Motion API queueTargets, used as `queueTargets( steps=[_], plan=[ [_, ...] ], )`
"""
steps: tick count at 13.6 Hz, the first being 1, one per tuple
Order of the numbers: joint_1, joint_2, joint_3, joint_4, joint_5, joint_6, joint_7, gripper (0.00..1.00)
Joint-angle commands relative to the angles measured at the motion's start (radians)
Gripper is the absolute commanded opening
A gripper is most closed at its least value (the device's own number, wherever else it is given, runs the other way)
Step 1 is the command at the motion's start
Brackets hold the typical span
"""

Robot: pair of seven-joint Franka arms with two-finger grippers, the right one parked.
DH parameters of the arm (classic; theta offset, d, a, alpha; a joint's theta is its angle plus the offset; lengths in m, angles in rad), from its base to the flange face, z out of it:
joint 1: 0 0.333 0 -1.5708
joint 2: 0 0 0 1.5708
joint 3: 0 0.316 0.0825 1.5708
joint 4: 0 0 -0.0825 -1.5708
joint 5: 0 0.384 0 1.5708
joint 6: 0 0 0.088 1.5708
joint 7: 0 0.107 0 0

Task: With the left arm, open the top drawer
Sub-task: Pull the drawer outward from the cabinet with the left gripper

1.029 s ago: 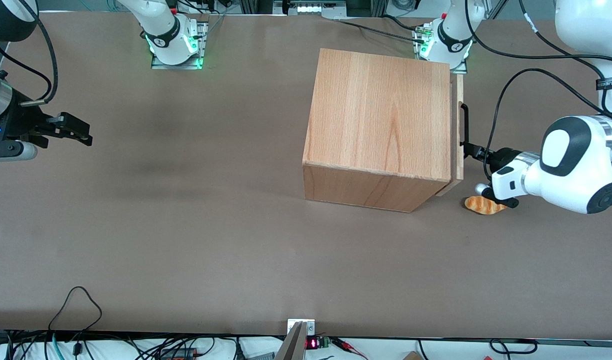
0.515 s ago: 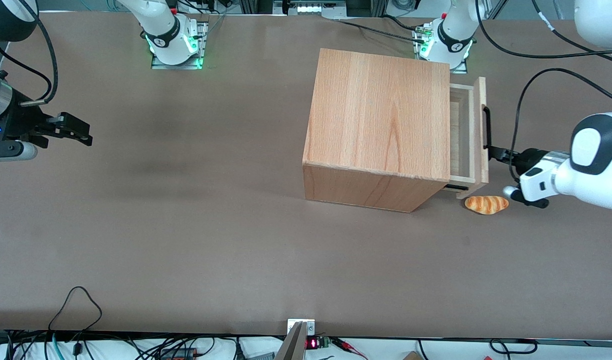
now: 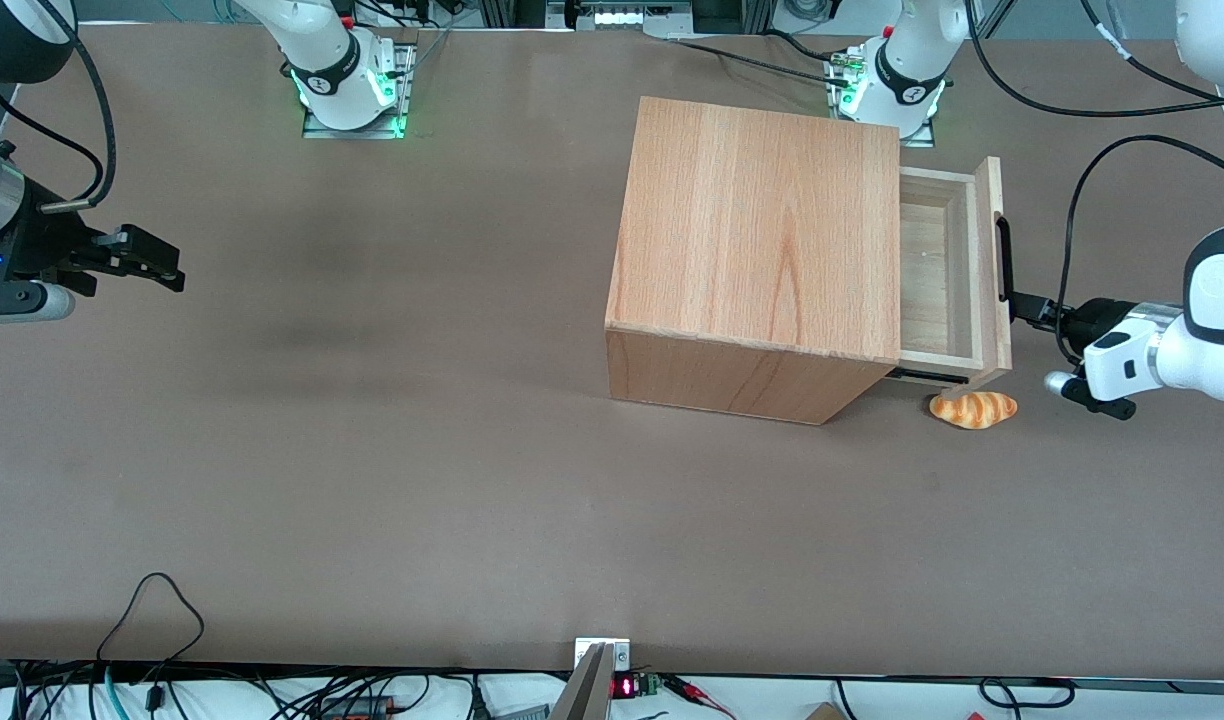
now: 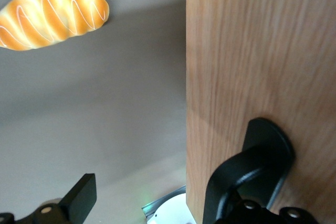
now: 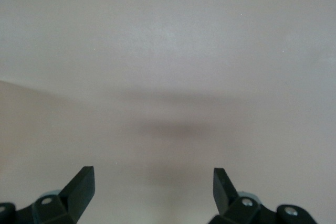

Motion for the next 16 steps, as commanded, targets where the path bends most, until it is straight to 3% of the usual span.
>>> queueTargets(
  steps=[1, 16],
  plan=[
    [0.026, -0.005, -0.004, 0.017, 0.029, -0.002, 0.054, 1.00],
    [0.075, -0.002, -0.004, 0.016, 0.078, 0.035, 0.089, 1.00]
  ],
)
